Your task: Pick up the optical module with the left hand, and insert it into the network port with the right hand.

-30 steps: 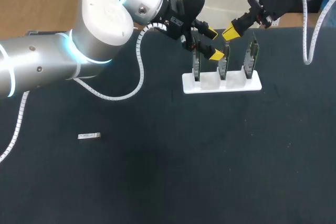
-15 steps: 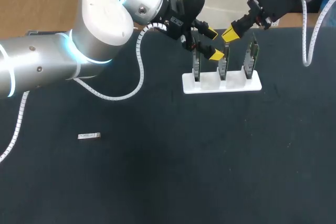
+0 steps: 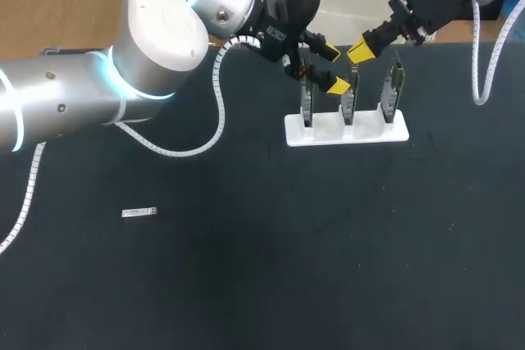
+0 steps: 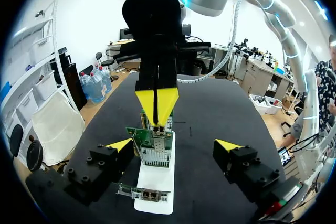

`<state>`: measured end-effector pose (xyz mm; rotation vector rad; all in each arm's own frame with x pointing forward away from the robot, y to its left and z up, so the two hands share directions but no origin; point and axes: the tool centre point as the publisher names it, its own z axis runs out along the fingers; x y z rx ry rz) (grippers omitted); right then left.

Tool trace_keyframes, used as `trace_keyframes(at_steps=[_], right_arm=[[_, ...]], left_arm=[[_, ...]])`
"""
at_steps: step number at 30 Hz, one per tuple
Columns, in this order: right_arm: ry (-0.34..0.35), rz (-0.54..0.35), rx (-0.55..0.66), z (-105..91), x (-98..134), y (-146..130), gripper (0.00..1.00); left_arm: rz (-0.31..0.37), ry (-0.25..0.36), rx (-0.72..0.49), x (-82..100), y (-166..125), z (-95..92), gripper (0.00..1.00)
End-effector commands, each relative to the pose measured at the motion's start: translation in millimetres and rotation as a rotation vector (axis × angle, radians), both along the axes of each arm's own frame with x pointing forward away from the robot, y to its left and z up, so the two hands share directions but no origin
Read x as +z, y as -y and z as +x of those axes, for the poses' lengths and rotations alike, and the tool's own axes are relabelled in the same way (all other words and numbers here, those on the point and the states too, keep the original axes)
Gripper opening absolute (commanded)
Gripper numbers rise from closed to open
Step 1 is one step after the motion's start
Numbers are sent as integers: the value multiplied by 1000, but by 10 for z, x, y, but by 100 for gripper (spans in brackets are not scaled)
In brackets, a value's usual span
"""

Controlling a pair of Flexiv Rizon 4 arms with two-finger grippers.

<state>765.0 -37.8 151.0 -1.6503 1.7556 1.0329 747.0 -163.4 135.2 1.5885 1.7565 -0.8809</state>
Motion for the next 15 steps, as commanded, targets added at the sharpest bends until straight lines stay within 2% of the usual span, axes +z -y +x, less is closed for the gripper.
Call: trace_keyframes(at_steps=[1, 9, 15], right_arm=[[17, 14, 3, 6, 91, 72, 0], [48, 61, 15, 51, 302, 318, 0], [49, 72, 24, 79, 343, 595, 0]], left_arm=[[5, -3, -2, 5, 10, 16, 100], [5, -3, -2, 5, 10, 16, 100], [5, -3, -2, 5, 10, 16, 100]])
